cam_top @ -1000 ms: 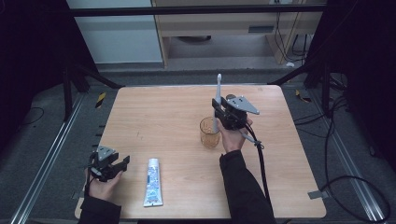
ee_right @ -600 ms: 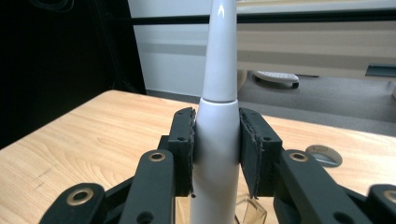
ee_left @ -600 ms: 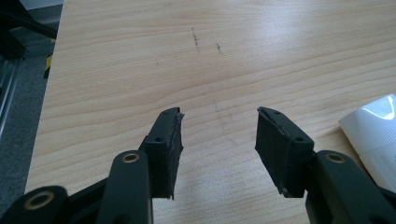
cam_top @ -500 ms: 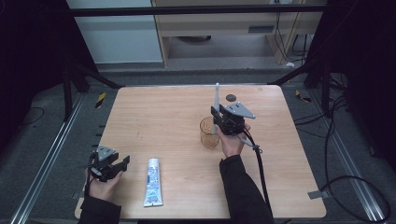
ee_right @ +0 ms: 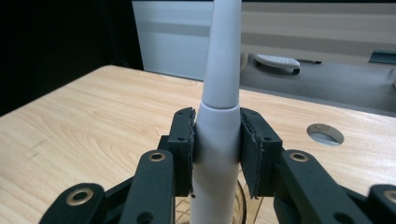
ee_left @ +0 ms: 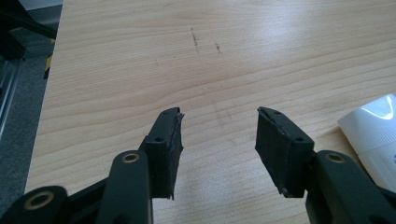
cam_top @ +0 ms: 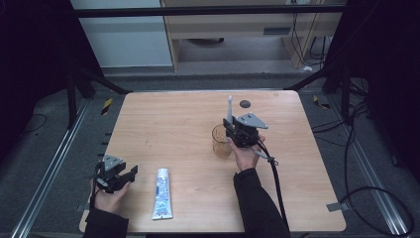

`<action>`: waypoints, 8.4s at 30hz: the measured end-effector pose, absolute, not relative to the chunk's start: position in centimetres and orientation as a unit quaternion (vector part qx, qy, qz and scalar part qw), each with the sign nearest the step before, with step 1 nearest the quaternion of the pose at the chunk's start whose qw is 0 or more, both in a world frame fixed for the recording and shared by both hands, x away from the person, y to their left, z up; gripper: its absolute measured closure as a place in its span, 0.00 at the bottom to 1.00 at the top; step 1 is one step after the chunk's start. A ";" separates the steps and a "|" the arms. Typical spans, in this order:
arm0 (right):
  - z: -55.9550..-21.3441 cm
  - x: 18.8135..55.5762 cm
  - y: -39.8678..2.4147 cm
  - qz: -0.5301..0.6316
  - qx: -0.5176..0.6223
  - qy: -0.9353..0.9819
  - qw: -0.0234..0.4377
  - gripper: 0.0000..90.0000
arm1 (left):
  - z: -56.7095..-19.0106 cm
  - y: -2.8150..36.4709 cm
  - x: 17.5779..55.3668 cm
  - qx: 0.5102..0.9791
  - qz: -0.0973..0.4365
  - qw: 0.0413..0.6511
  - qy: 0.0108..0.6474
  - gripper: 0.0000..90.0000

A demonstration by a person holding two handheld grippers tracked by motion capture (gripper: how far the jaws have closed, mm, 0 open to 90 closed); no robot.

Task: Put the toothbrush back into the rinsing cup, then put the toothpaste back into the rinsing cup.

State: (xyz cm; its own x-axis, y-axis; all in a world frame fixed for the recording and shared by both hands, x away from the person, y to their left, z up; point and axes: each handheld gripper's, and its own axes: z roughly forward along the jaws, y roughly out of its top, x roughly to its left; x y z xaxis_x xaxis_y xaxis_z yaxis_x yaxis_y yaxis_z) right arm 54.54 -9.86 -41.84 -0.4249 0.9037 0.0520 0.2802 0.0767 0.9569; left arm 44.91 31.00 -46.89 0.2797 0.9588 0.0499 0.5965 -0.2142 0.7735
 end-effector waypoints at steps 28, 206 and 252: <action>-43.0 54.3 -10.5 0.505 0.450 0.680 0.283 0.75 | -46.9 30.9 44.9 0.730 0.275 0.329 0.533 0.55; -47.1 44.6 -22.6 0.392 0.491 0.743 0.230 0.36 | -47.0 24.4 44.1 0.847 0.158 0.287 0.419 0.99; -46.5 44.9 -23.4 0.398 0.496 0.735 0.237 0.32 | -42.4 19.1 46.6 0.883 0.155 0.277 0.346 0.48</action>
State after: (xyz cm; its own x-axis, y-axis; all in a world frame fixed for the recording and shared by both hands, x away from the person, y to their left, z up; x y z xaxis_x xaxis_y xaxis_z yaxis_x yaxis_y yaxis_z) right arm 44.87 -23.45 -46.47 -0.3961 0.9171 0.0454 0.5396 0.1924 0.8196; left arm 46.56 19.15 -42.37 0.7130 0.6964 0.0815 0.5252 -0.6075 0.5959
